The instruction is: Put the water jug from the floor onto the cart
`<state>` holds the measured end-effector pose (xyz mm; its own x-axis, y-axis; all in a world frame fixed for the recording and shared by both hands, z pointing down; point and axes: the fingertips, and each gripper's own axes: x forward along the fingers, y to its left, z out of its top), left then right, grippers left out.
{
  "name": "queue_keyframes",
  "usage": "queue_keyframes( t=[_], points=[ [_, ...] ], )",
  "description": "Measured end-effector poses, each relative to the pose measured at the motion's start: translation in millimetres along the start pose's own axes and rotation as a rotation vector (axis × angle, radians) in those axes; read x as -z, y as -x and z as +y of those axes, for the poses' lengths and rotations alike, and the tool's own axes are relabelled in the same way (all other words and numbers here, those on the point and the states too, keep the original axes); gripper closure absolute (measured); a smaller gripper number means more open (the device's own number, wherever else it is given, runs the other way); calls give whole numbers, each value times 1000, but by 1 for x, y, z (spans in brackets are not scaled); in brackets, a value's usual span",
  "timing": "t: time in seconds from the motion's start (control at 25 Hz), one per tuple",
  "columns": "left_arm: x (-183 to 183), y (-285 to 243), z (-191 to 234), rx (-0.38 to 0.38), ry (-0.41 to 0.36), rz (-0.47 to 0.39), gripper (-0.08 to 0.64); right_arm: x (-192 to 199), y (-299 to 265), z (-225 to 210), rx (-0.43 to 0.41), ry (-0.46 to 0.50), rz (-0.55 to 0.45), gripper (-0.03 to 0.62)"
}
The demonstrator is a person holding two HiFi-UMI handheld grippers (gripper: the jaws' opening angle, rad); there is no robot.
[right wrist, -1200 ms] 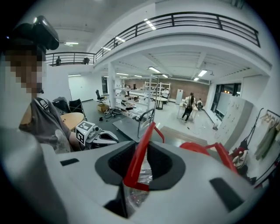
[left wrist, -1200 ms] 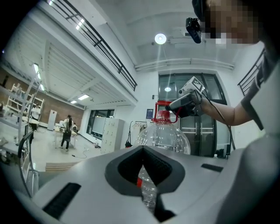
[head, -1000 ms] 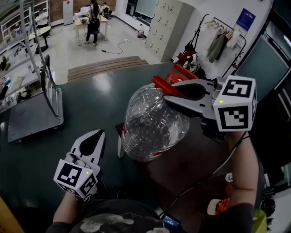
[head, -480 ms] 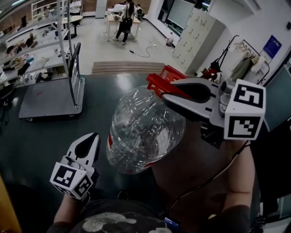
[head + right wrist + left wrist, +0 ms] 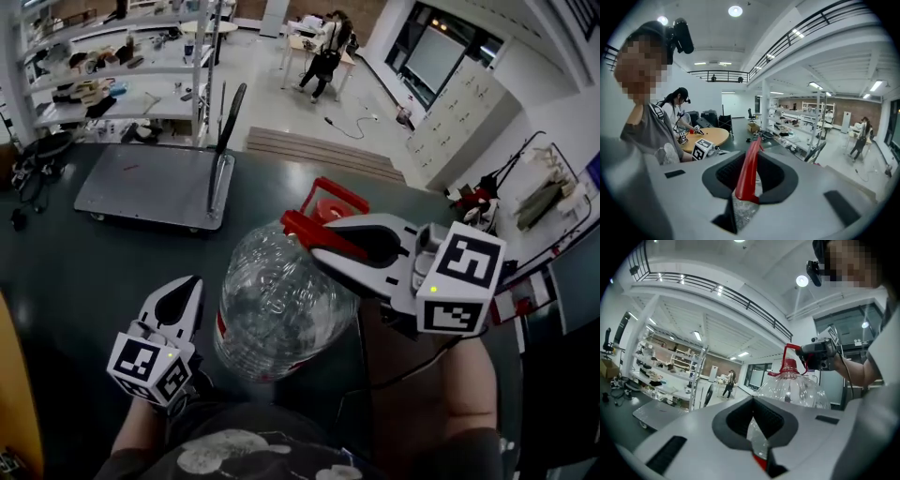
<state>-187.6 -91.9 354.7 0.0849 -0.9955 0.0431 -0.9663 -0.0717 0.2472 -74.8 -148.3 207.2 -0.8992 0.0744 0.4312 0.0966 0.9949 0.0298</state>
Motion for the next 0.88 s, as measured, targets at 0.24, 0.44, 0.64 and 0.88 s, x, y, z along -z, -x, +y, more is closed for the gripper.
queue_keyframes(
  t=[0.24,0.44,0.64,0.88],
  points=[
    [7,36,111,-93,-7,-7,552,11,-143,18,-119,-32,-6,523],
    [11,70,178,-170,21,20,552,15,-223,23,-126,-61,-36,523],
    [12,89,221,-248,60,31,552,21,-284,12,-140,-104,-19,523],
    [20,86,276,-343,81,33,552,33,-363,-23,-171,-108,6,523]
  ],
)
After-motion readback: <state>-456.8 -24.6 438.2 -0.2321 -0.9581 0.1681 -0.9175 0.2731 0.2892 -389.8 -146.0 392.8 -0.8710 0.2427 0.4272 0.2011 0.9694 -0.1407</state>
